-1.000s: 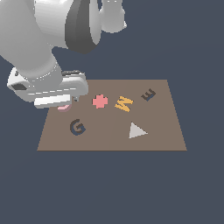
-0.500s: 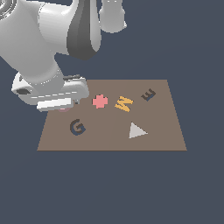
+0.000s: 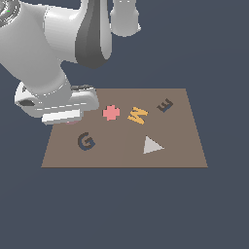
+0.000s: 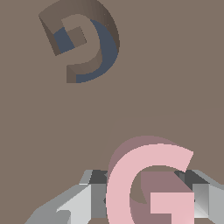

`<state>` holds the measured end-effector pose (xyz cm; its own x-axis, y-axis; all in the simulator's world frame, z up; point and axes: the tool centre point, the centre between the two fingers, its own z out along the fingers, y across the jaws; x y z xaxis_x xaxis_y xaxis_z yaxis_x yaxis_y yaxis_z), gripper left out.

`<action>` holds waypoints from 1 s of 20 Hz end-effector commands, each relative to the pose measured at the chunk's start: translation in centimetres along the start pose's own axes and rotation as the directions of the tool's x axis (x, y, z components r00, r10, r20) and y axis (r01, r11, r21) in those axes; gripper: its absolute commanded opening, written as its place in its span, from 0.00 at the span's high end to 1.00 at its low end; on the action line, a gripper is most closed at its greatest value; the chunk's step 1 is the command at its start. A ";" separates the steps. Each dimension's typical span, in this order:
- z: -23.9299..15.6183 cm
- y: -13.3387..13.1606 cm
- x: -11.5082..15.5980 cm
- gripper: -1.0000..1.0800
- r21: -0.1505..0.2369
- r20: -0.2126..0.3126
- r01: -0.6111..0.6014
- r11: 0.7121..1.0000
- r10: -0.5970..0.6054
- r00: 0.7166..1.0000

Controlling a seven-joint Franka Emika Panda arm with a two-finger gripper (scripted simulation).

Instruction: Insert a designated object into the corresponding slot on a board.

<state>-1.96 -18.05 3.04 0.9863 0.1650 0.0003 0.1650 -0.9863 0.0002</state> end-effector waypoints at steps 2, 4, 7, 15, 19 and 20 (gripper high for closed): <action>0.1 0.0 0.0 1.00 0.000 0.000 0.000 1.000 0.000 1.000; 0.0 0.0 0.0 1.00 0.000 0.000 0.000 1.000 0.000 1.000; -0.5 0.0 0.0 1.00 0.000 0.000 0.000 1.000 0.000 1.000; -0.3 -0.2 0.0 1.00 0.000 0.001 -0.034 0.999 0.034 0.999; -0.3 -0.5 -0.1 1.00 0.000 0.001 -0.084 0.996 0.084 0.996; -0.3 -0.5 -0.1 1.00 0.000 0.001 -0.100 0.995 0.100 0.995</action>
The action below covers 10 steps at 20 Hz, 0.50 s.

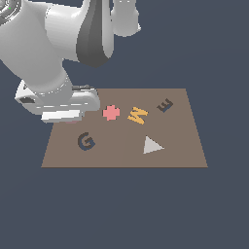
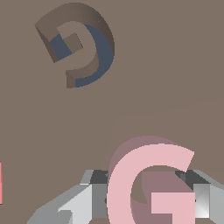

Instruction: Insert a designated object into the corresponding slot on a board.

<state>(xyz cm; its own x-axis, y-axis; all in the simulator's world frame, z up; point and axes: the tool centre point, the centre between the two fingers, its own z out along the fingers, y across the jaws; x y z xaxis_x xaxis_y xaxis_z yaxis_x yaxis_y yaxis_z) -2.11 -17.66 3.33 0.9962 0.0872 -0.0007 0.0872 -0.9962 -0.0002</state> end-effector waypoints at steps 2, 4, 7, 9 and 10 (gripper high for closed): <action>0.0 -0.3 0.0 1.00 0.000 0.000 -0.057 0.998 0.057 0.998; 0.0 -0.5 -0.1 1.00 0.000 0.000 -0.099 0.995 0.099 0.995; -0.1 -0.9 -0.1 1.00 0.000 -0.001 -0.170 0.985 0.170 0.985; -0.1 -1.2 -0.1 1.00 0.000 -0.001 -0.224 0.975 0.224 0.975; -0.1 -1.4 -0.1 1.00 0.000 -0.001 -0.253 0.967 0.253 0.967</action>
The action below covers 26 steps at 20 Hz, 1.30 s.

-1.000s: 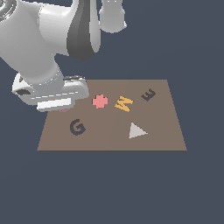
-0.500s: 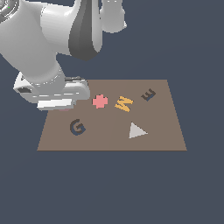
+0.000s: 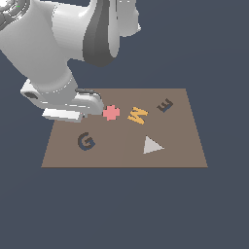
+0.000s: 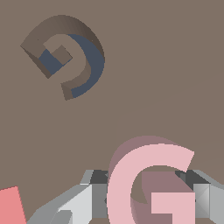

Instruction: Insert a designated object into the corresponding slot on a board.

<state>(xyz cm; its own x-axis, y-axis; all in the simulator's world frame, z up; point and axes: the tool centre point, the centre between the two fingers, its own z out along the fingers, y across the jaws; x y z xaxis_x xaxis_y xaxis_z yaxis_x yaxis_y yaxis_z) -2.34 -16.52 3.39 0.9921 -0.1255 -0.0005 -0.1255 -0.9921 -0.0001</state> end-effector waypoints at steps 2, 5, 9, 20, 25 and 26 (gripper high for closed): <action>0.0 -0.6 -0.1 1.00 0.000 -0.001 -0.105 0.994 0.105 0.994; -0.1 -1.2 -0.1 1.00 0.000 -0.001 -0.208 0.978 0.208 0.978; -0.1 -2.0 -0.1 1.00 0.000 -0.001 -0.352 0.936 0.352 0.936; -0.3 -4.1 0.7 1.00 0.001 -0.001 -0.697 0.717 0.697 0.717; -0.3 -5.0 1.4 1.00 0.002 -0.001 -0.818 0.576 0.818 0.576; -0.3 -5.1 1.5 1.00 0.002 -0.001 -0.839 0.545 0.839 0.545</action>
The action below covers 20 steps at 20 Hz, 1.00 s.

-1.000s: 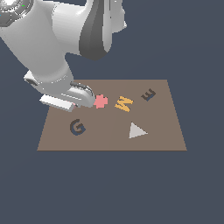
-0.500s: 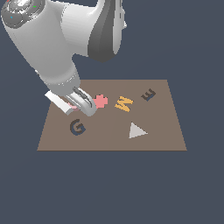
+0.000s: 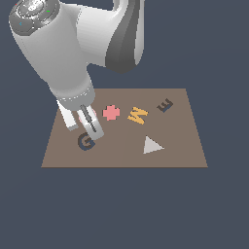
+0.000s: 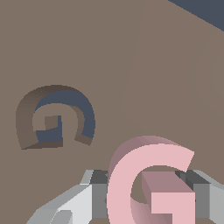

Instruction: Insert a designated object into the corresponding slot on a board.

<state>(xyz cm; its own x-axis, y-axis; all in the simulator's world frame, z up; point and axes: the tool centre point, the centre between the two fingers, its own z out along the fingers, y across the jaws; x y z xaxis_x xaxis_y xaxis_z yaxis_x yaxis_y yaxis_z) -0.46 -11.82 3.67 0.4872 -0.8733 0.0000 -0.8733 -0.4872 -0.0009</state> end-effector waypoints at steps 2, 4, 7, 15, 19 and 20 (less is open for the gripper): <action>-0.1 -0.7 -0.1 1.00 0.001 0.000 -0.133 0.991 0.133 0.991; -0.1 -1.2 -0.1 1.00 0.001 0.000 -0.207 0.978 0.207 0.978; -0.1 -1.8 -0.1 1.00 0.001 0.000 -0.315 0.949 0.315 0.949; -0.2 -3.5 0.4 1.00 0.001 0.000 -0.583 0.812 0.583 0.812; -0.2 -4.3 0.8 1.00 0.001 0.000 -0.700 0.715 0.700 0.715; -0.2 -4.4 0.9 1.00 0.001 0.000 -0.726 0.687 0.726 0.687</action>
<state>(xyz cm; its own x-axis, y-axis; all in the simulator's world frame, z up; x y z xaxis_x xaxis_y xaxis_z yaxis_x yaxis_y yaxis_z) 3.50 -10.41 3.88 -0.2419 -0.9703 -0.0008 -0.9703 0.2419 -0.0014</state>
